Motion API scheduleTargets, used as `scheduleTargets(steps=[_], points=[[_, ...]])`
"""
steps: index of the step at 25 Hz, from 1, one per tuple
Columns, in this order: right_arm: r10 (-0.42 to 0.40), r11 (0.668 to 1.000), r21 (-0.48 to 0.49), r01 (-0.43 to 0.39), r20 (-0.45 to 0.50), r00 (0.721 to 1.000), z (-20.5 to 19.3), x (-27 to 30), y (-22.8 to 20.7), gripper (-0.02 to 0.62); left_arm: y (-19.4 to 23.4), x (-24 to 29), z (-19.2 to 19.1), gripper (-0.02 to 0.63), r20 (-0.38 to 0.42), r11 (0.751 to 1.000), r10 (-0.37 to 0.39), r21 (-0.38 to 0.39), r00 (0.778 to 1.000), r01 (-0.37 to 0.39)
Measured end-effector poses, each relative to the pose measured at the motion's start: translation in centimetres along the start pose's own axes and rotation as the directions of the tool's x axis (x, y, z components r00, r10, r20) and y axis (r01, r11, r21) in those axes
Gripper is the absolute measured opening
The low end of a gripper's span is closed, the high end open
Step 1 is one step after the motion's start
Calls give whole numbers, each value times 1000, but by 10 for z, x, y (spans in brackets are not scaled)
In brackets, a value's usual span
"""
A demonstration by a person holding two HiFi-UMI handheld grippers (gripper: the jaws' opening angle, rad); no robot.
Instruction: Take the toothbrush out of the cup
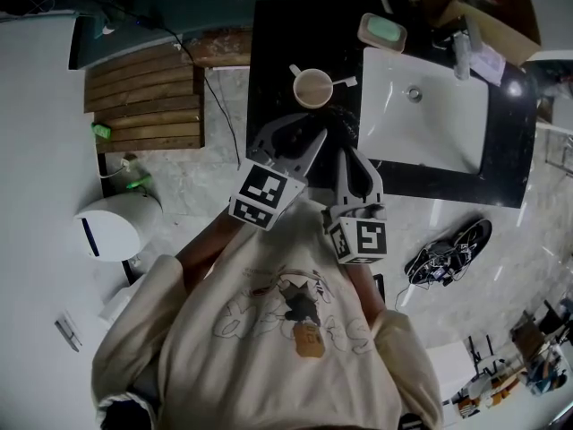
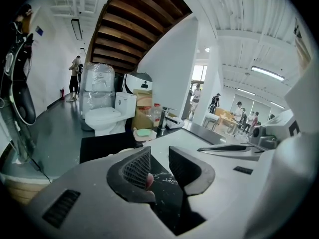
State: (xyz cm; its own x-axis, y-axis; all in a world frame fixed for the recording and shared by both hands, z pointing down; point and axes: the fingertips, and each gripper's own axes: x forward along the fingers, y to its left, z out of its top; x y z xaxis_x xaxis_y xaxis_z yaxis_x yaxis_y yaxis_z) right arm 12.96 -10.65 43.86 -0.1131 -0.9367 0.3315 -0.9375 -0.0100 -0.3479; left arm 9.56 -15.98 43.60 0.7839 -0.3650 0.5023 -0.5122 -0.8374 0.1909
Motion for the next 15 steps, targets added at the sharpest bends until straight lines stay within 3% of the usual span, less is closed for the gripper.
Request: scheduleTargets(steps=[15], points=[[8,999,31,-7,-40,999,2,26,-35,23,19,52,2,160,-81,999,27,20,996,-26]])
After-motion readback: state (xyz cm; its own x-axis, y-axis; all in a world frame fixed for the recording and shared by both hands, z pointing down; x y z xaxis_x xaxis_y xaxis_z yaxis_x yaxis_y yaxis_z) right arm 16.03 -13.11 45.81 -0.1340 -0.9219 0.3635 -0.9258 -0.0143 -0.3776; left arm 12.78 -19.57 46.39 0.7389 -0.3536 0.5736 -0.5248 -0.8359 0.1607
